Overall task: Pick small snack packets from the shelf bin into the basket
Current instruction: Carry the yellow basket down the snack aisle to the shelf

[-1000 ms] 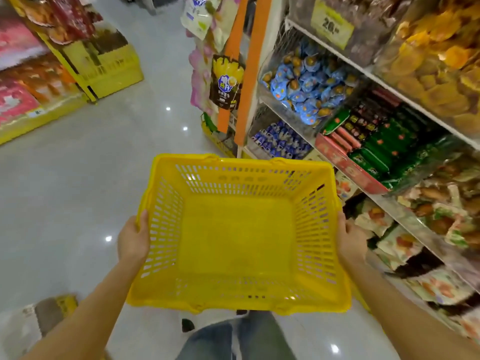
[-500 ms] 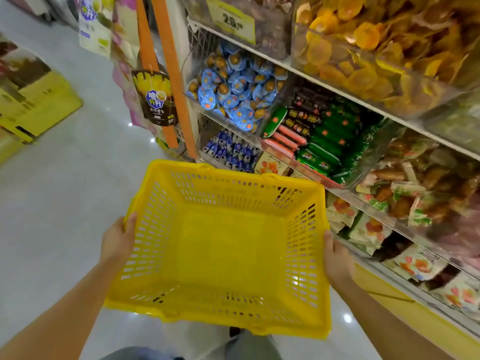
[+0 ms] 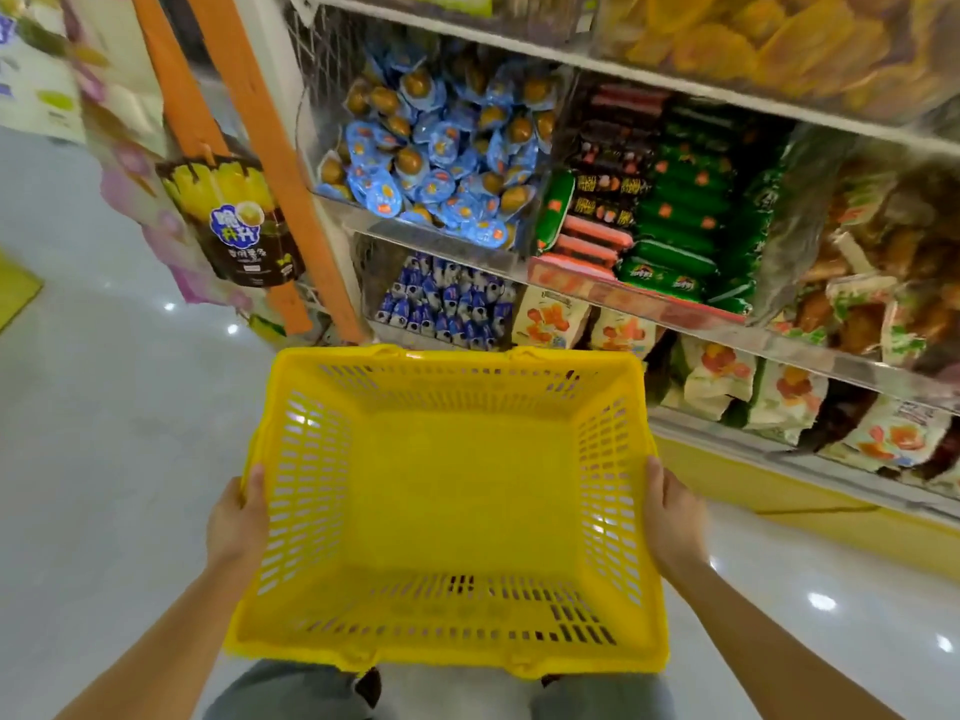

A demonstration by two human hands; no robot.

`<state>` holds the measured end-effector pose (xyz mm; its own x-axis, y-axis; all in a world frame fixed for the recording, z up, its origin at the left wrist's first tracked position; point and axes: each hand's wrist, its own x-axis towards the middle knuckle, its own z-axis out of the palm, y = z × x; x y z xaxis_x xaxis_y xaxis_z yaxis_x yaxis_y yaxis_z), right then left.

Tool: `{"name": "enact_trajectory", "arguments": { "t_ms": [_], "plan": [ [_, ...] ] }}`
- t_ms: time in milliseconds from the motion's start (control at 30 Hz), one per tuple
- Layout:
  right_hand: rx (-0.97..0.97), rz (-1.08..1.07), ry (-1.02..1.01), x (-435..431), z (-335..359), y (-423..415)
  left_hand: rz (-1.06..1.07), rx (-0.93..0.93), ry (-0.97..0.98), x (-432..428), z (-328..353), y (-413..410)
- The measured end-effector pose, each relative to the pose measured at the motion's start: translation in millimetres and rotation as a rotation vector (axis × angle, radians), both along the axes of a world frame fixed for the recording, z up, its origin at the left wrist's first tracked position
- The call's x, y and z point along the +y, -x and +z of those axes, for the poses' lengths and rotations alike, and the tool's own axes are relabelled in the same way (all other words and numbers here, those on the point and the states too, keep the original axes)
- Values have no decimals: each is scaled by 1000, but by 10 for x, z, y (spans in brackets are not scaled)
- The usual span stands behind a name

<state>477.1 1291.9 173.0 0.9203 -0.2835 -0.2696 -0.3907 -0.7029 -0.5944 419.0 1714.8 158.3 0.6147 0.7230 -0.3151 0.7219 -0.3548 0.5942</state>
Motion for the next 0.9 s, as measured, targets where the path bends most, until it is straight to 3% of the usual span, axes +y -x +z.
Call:
{"name": "enact_trajectory", "arguments": {
  "t_ms": [667,900],
  "plan": [
    [-107,200,62,1307,-2643,-293,326,-169,-86,974,-2654,401],
    [-83,238,98,1338,-3367,-429,333,-150,15,976,-3409,534]
  ]
}}
